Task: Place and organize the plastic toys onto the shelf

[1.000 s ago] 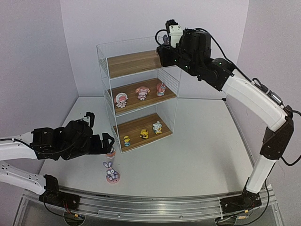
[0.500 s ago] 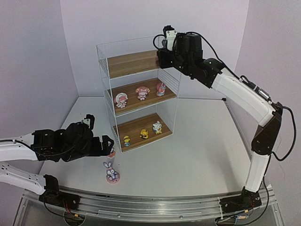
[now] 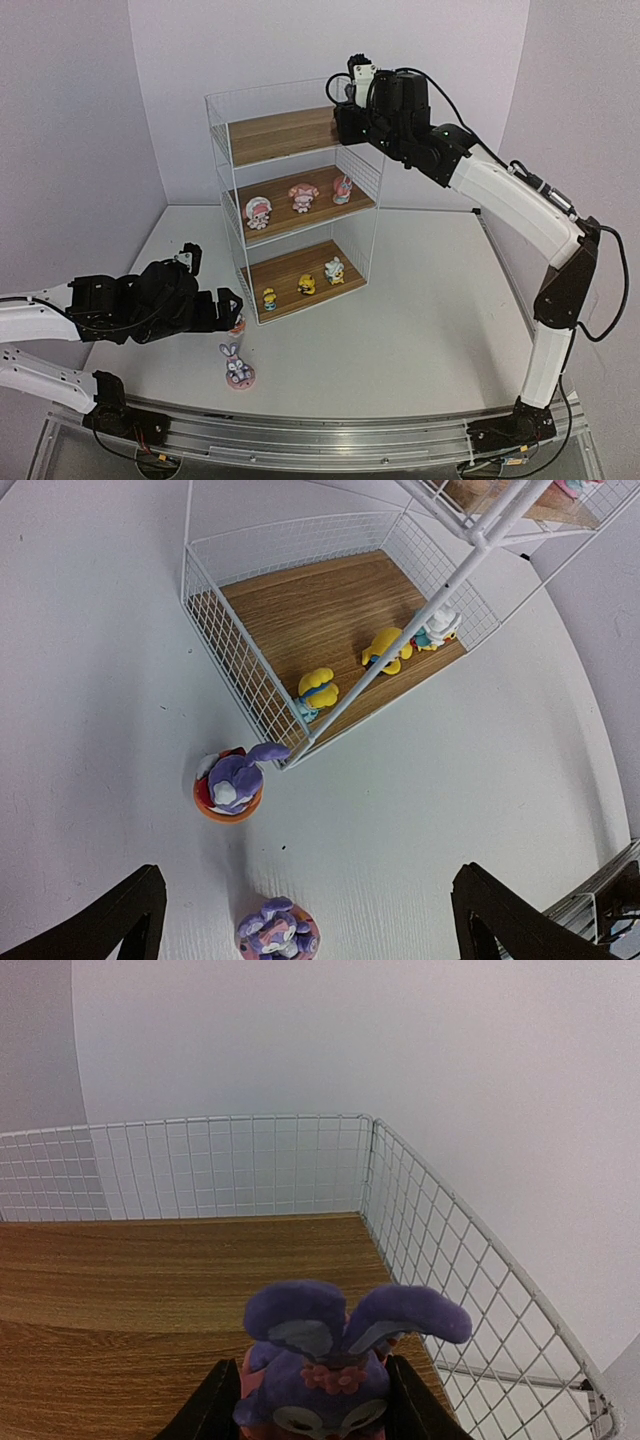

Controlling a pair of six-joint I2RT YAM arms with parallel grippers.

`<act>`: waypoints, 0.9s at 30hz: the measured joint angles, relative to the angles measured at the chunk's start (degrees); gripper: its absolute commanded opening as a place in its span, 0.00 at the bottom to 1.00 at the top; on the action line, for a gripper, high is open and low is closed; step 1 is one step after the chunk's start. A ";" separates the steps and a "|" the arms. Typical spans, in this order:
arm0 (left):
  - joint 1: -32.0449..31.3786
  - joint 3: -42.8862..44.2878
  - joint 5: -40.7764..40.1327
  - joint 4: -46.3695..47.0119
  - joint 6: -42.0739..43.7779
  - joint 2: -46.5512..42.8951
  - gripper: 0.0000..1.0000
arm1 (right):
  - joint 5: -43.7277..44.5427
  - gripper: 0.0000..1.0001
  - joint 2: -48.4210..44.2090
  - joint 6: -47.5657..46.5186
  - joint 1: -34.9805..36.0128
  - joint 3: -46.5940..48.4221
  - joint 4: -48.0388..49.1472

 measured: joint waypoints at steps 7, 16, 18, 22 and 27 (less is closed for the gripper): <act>0.00 0.00 0.26 0.11 0.00 0.02 1.00 | 0.46 0.55 0.00 0.80 -0.07 -0.02 -0.03; 0.00 0.00 1.21 1.22 0.12 0.29 1.00 | 0.61 0.56 0.00 1.06 -0.07 -0.02 -0.04; 0.00 0.00 1.25 1.56 0.15 0.53 1.00 | 0.59 0.62 0.00 1.04 -0.07 -0.02 -0.04; 0.00 0.00 1.47 1.70 0.28 0.77 1.00 | 0.57 0.75 0.00 1.13 -0.07 -0.02 -0.06; 0.00 0.00 1.51 2.10 0.51 0.79 1.00 | -0.31 0.90 -0.54 1.49 -0.07 -1.47 0.18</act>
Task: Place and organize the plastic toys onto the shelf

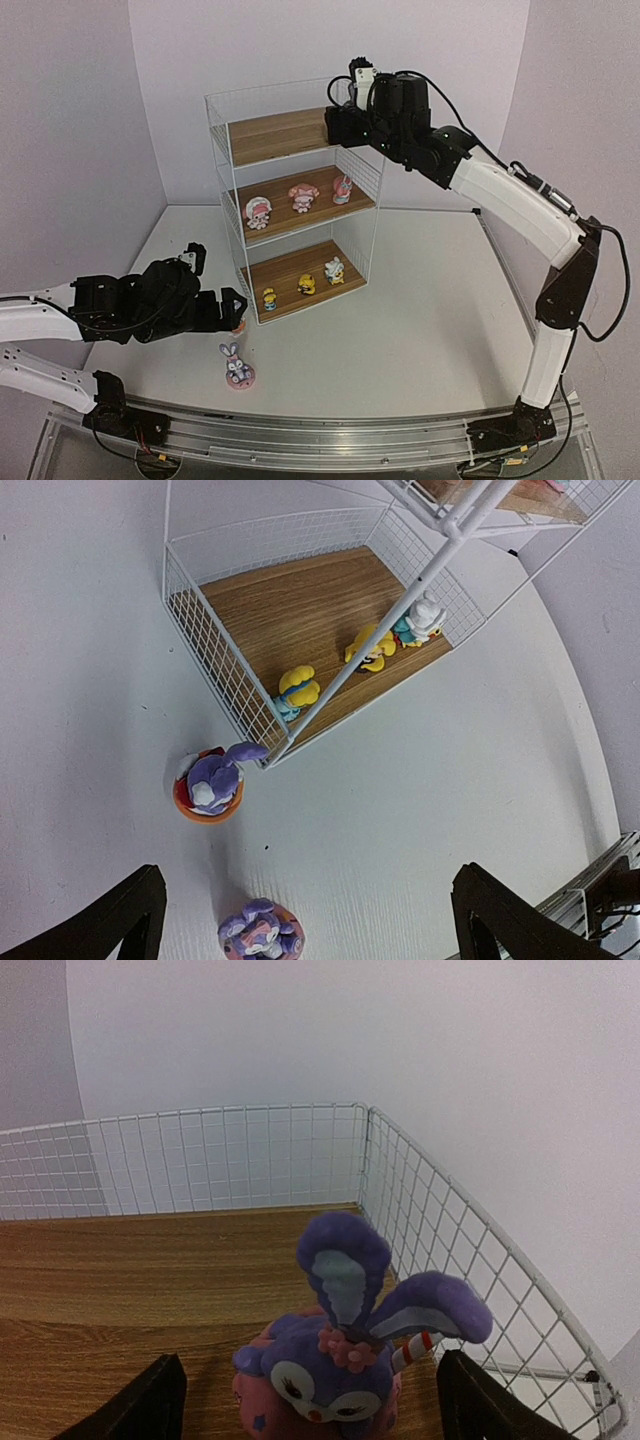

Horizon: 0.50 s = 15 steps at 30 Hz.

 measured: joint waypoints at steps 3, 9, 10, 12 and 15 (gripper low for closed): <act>0.00 0.00 0.03 0.04 0.04 0.00 1.00 | -0.49 0.92 -0.88 0.47 0.00 -1.88 0.03; 0.00 0.00 0.30 0.45 0.04 0.00 1.00 | -1.43 0.95 -4.26 1.20 0.00 -5.44 -0.15; 0.00 0.00 0.47 0.50 0.04 0.00 1.00 | -1.53 0.95 -4.99 1.50 0.00 -6.07 -0.24; 0.00 0.00 0.86 0.48 0.04 -0.01 1.00 | -1.77 0.96 -6.72 2.23 0.00 -7.35 -0.21; -0.02 0.00 1.33 0.45 0.01 -0.16 1.00 | -1.89 0.96 -9.87 2.96 0.00 -9.95 -0.12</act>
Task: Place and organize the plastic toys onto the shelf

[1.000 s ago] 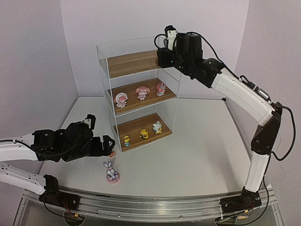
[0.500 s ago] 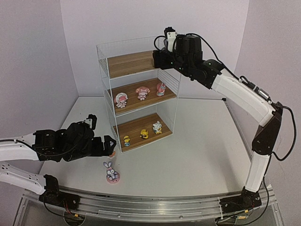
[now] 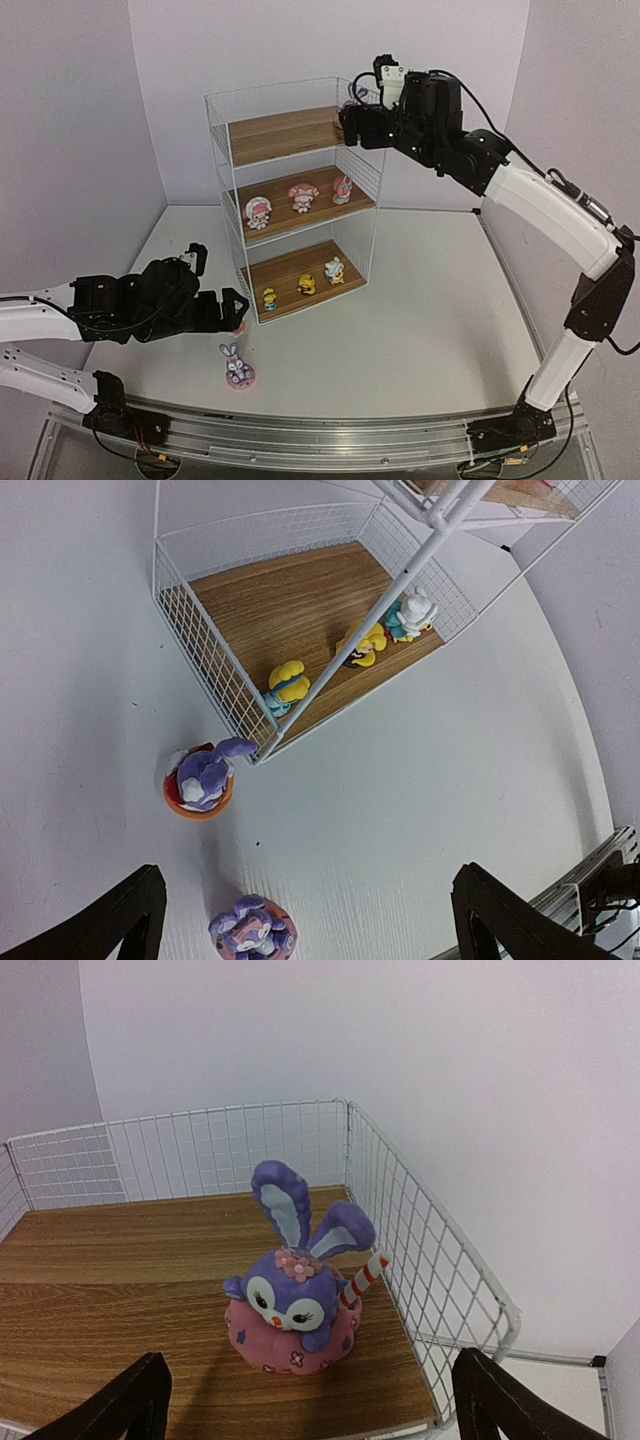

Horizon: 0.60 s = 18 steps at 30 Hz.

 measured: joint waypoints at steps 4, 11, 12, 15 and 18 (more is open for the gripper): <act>0.02 0.00 0.77 -0.21 -0.36 -0.97 1.00 | -0.95 0.97 -7.12 1.68 0.00 -7.38 0.37; 0.02 -1.29 3.02 -1.97 -2.72 -3.41 1.00 | -8.31 0.98 -20.89 6.50 0.00 -20.84 0.27; 0.02 -1.83 3.51 -2.26 -3.25 -3.65 1.00 | -9.84 0.98 -22.87 7.41 0.00 -22.75 0.33; 0.06 -4.67 5.76 -2.46 -4.30 -4.48 0.99 | -14.52 0.98 -28.44 10.40 0.00 -28.72 0.67; 0.08 -8.66 8.98 -1.55 -4.97 -4.61 0.95 | -18.99 0.98 -33.84 13.94 0.00 -36.64 1.55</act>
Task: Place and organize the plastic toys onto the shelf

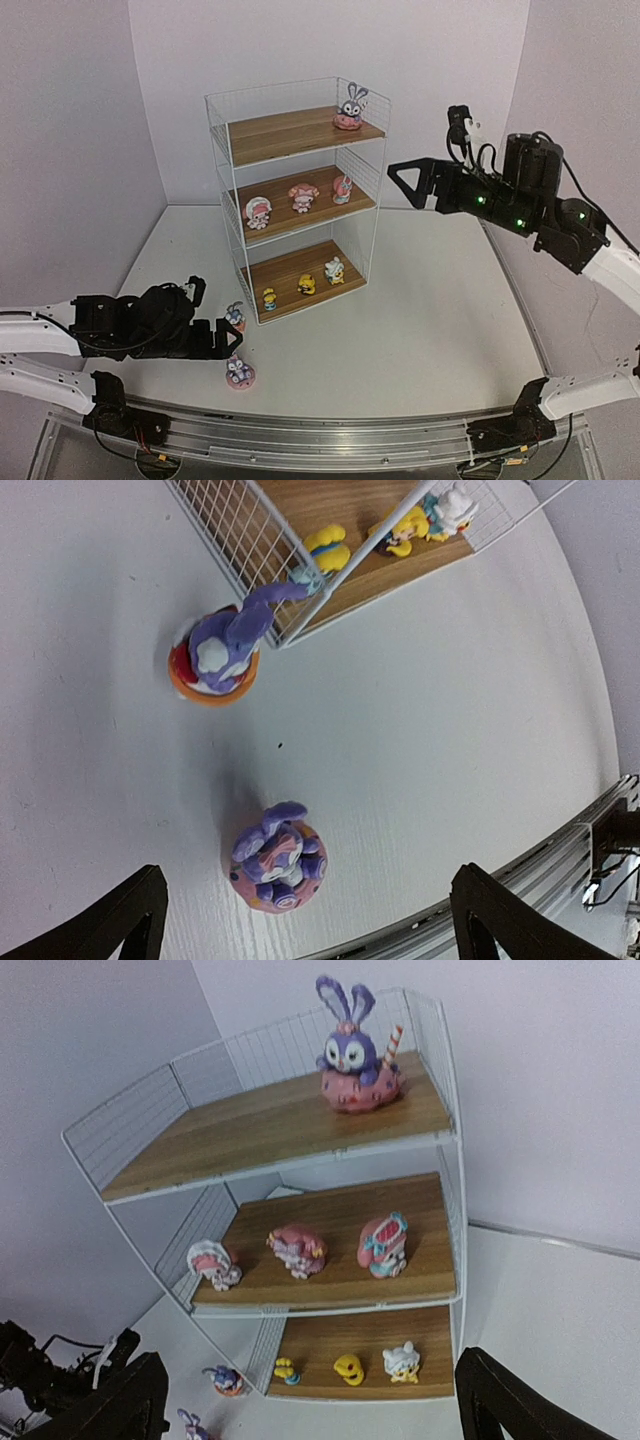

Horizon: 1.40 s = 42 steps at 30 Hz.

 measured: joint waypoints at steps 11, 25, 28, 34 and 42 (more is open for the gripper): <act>0.02 -7.03 4.63 5.97 -11.07 2.23 0.84 | -12.37 0.98 -5.88 11.34 0.00 -23.81 1.89; 0.02 -6.18 1.56 9.95 -18.04 14.39 0.74 | -10.40 0.98 -4.33 16.94 0.00 -29.70 3.35; 0.02 -6.20 1.43 11.61 -17.91 14.63 0.69 | -10.34 0.98 -3.73 16.97 0.00 -29.95 3.60; 0.02 -6.22 1.28 15.62 -16.64 15.07 0.60 | -10.28 0.98 -2.40 16.90 0.00 -30.12 3.97; 0.02 -6.12 1.30 16.58 -14.74 21.82 0.34 | -10.04 0.98 -2.30 16.88 0.00 -30.73 4.40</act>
